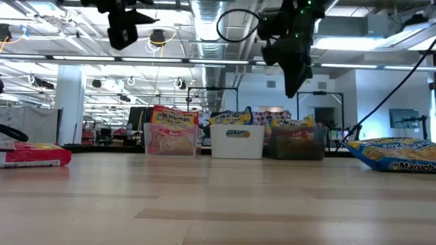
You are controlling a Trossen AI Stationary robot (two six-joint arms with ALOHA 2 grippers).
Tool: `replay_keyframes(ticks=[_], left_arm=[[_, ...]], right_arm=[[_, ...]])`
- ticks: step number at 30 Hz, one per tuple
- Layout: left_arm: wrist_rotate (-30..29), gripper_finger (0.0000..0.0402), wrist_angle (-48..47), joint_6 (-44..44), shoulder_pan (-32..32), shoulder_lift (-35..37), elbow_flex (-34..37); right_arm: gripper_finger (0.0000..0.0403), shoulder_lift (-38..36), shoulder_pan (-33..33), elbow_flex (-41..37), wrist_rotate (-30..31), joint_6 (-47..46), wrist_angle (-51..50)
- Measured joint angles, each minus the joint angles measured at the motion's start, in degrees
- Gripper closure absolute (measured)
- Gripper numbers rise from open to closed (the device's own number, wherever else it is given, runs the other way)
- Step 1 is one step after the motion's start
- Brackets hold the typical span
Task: Sort Maruchan noodles
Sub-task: Put the blue noodle pack into the white bin
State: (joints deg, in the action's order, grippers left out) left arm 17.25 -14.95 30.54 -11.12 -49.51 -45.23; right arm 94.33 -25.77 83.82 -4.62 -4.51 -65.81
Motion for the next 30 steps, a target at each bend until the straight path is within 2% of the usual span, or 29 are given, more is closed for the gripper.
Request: replay_keyframes(ticks=[9, 18, 24, 30], left_arm=[[-4.16, 0.0271, -7.12, 0.22, -0.49, 5.82, -0.03], [-4.43, 0.0271, -8.85, 0.57, -0.49, 6.44, -0.02], [-4.21, 0.0271, -8.77, 0.57, -0.49, 6.44, -0.02], [-4.15, 0.0271, -8.81, 0.57, -0.49, 6.44, -0.02]], right_arm=[[0.0291, -2.20, 9.45, 1.20, 0.16, -1.28, -5.70], [0.0291, -8.36, 19.13, 0.61, 0.17, -6.61, -9.76], [0.0291, -16.18, 25.42, -9.49, 0.89, -13.68, -7.59], [0.0291, -24.92, 29.52, -19.07, 1.90, -26.95, -6.35]])
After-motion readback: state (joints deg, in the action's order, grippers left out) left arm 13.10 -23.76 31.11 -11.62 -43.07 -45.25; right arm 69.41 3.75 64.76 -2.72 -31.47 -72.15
